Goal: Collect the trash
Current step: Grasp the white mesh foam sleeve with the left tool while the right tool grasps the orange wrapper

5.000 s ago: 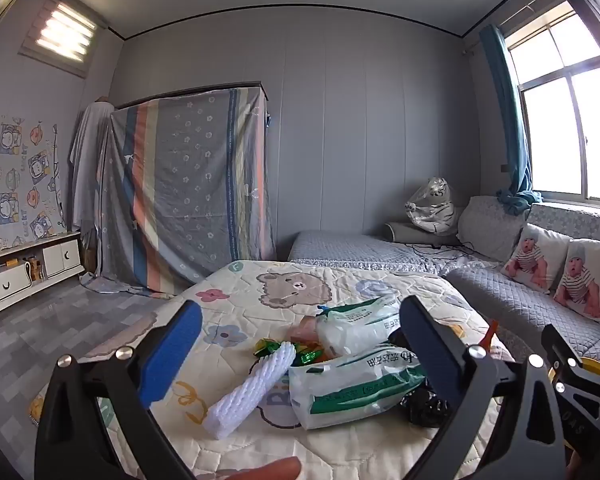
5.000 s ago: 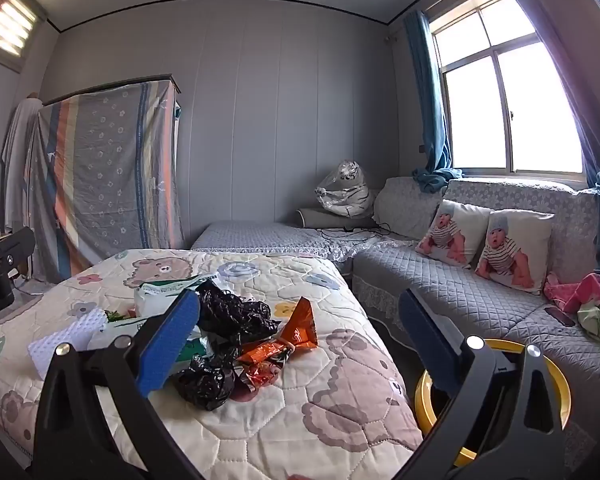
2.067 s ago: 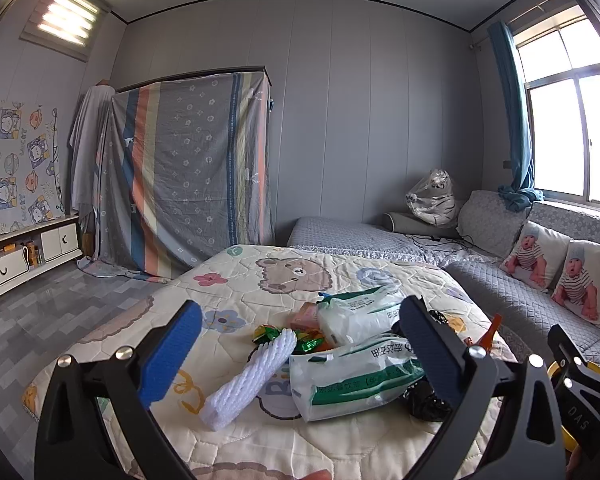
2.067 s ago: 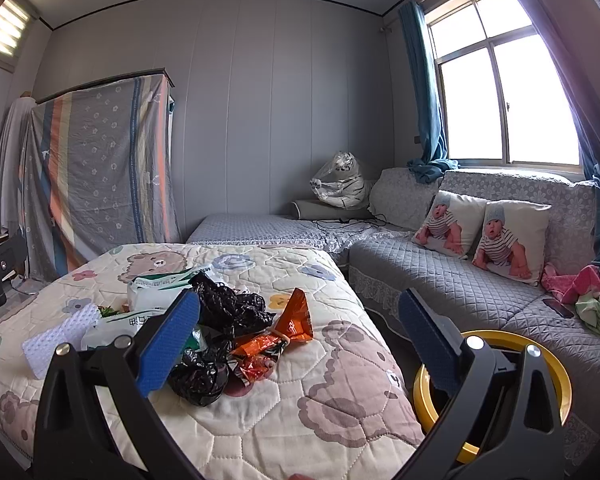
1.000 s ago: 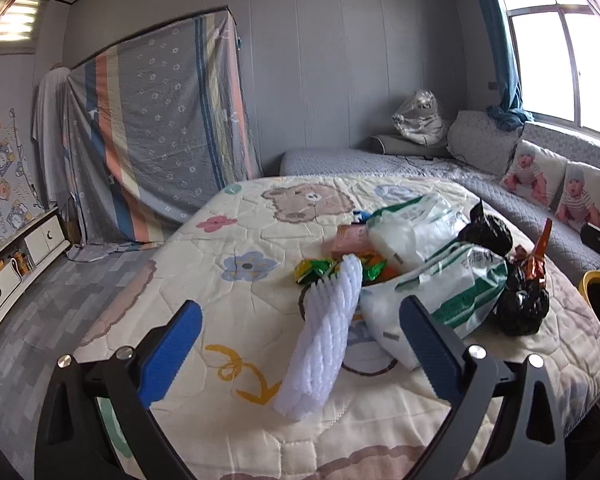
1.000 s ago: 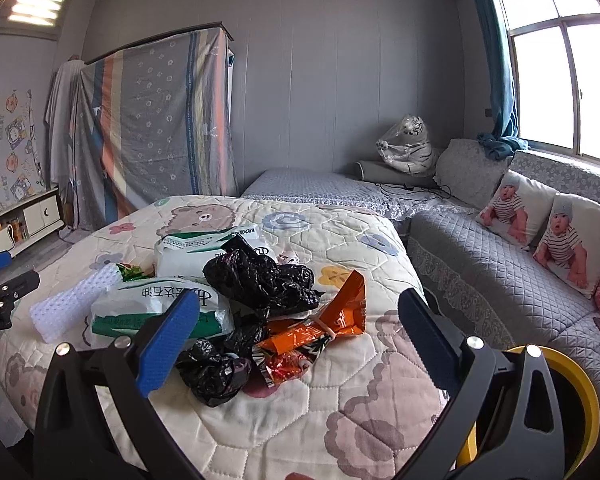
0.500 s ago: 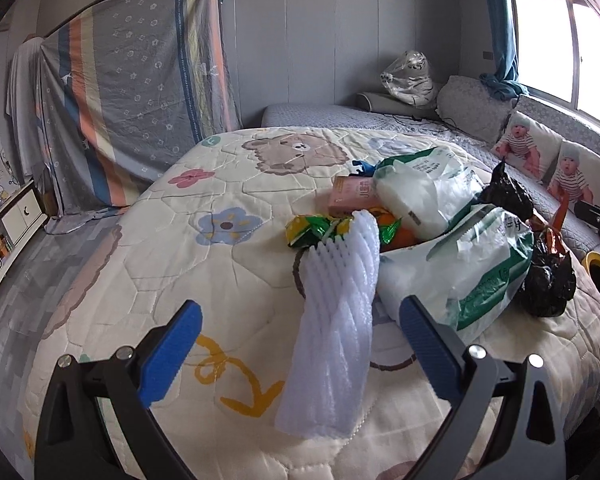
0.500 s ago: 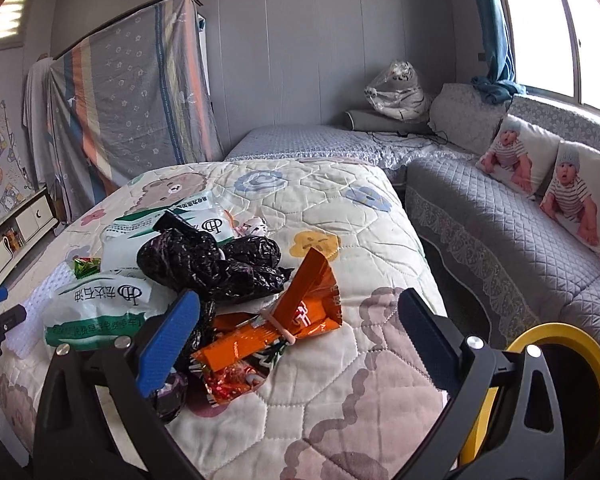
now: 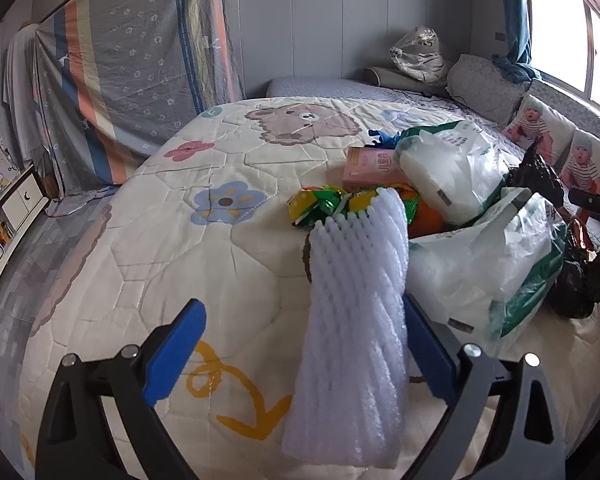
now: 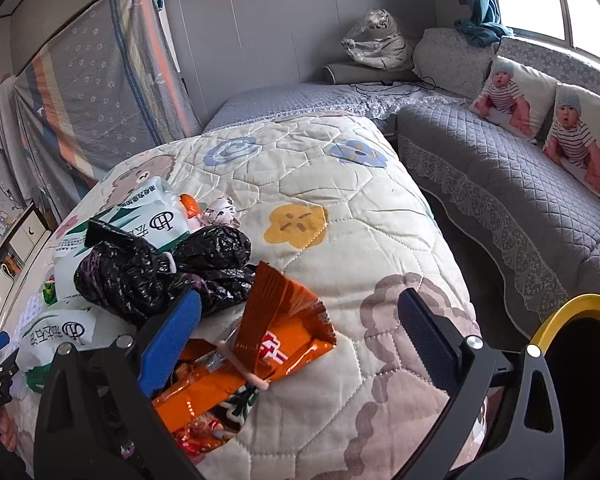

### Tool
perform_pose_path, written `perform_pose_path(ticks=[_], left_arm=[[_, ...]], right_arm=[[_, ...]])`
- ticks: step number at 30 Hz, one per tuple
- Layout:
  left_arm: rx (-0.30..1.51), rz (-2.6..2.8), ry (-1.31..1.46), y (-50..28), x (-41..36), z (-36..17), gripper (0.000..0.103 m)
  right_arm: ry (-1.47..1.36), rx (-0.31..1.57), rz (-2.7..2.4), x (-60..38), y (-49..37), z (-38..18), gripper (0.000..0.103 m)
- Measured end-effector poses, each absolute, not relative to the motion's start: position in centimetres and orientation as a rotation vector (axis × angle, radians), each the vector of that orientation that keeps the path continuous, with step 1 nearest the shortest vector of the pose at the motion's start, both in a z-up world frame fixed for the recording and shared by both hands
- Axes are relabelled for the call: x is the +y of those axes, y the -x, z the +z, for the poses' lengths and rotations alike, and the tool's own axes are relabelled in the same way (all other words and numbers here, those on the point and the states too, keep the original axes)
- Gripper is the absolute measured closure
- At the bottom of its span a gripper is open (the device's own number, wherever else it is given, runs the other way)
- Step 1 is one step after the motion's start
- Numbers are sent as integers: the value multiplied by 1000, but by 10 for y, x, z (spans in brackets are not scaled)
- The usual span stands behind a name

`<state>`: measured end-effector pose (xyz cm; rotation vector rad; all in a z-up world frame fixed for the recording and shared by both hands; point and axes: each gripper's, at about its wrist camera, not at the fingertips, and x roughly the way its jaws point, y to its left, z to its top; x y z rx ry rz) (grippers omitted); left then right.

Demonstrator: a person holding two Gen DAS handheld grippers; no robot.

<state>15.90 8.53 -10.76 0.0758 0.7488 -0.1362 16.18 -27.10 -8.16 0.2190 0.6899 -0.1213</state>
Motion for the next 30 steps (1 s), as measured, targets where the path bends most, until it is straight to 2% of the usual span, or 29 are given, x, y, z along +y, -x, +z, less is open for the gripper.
perform_pose_path(ticks=[2,3,9,11,12,17,22,30], left_arm=[[764,-143,-75,-162,85,-110,19],[774,-138,-80,-163,84,-112,23],[820,-132,-79,-170,86,-121,50],[835,-132,-64,-171,89,-123,56],[837,-130,-61,-171,90,-123,60],[825,-125,-62,-169,93,-119,72],[799,-122,-29,-163,102,-110,75],[740,-105,47,-155,118,-93,76]], right_arm=[[-232,700,-125,-274,-166,-85,18],[-238,711,-126,-274,-167,-87,26],[-270,740,-122,-278,-170,-93,39],[-259,744,-113,-276,-171,-93,49],[-254,749,-105,-274,-171,-94,57],[-233,751,-86,-269,-172,-91,66],[-202,712,-106,-267,-165,-83,74],[-179,631,-120,-271,-152,-58,74]])
